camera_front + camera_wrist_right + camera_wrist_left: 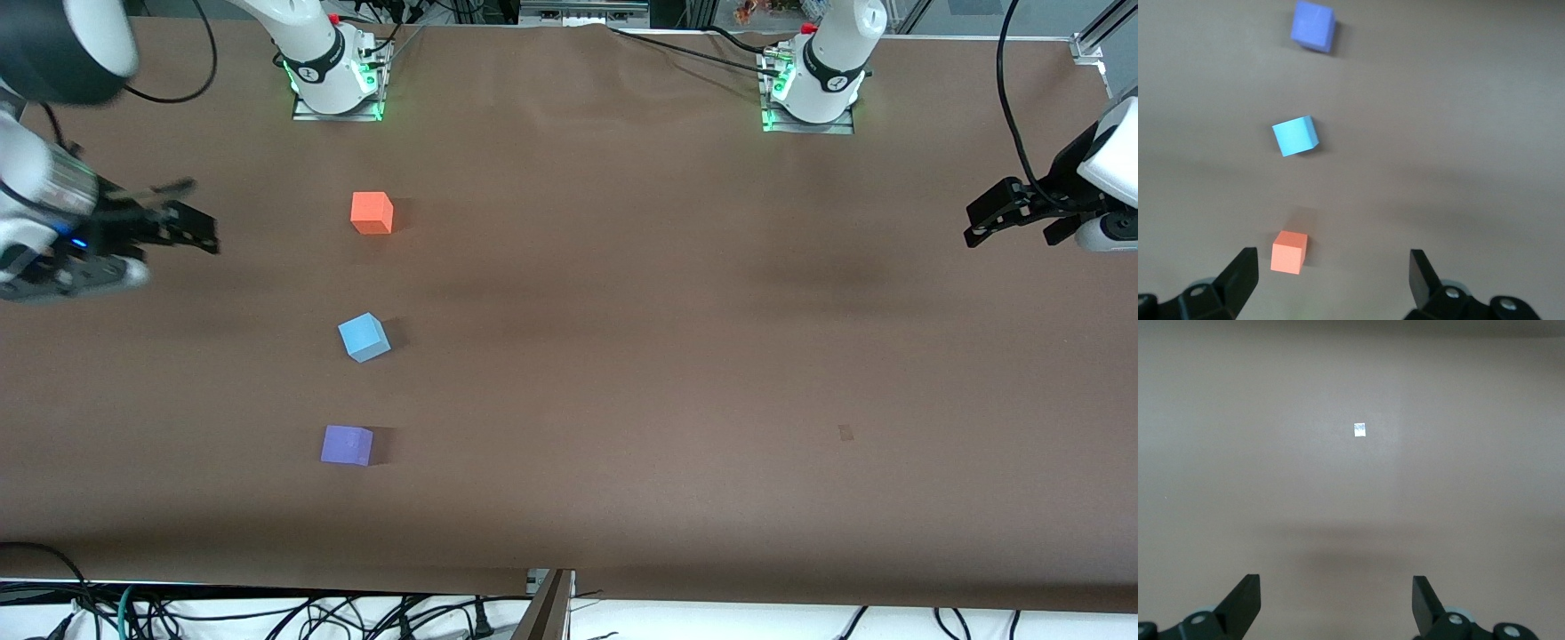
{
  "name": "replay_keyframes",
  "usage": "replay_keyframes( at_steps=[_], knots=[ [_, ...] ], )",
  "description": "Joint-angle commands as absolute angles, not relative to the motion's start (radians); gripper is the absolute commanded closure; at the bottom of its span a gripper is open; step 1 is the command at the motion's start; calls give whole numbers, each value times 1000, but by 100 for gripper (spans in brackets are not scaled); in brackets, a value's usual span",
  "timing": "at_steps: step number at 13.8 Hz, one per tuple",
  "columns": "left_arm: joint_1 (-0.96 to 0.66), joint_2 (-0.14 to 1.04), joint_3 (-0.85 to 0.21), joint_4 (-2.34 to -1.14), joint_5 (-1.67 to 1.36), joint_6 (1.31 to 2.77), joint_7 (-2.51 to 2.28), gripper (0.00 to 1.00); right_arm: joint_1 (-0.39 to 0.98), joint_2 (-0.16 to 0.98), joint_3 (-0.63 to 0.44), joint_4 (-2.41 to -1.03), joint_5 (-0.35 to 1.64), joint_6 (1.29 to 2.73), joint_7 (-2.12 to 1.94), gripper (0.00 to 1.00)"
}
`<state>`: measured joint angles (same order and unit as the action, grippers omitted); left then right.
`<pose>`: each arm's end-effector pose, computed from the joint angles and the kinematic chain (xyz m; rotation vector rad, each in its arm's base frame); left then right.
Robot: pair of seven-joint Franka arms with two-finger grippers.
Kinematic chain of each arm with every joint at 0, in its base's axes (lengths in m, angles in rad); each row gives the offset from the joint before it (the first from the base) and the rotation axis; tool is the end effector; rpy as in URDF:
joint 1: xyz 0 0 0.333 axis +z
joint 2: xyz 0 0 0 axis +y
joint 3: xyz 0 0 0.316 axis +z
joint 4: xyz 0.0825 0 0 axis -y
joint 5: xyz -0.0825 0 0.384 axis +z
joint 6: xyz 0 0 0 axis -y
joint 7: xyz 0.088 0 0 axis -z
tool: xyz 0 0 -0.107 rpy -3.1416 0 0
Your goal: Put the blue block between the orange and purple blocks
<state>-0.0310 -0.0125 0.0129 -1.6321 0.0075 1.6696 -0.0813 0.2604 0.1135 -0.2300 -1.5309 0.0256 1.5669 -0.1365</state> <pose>0.5593 -0.0093 0.6112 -3.1342 -0.0982 -0.0789 0.5849 0.0278 0.5798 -3.1249 -0.2608 0.1167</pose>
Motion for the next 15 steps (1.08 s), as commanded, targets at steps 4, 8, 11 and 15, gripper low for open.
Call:
replay_keyframes(
  at_steps=[4, 8, 11, 15],
  knots=[
    [-34, -14, 15, -1621, -9, 1655, -75, 0, 155, 20, -135, -1557, -43, 1560, -149, 0],
    [-34, -14, 15, -1621, -9, 1655, -75, 0, 88, -3, -71, -1563, -44, 1516, -137, 0],
    [-34, -14, 15, -1621, -9, 1655, -75, 0, 75, -2, -48, -1568, -43, 1496, -83, 0],
    [-34, -14, 15, -1621, -9, 1655, -77, 0, 77, 25, -55, -1548, -46, 1500, -91, 0]
  ],
)
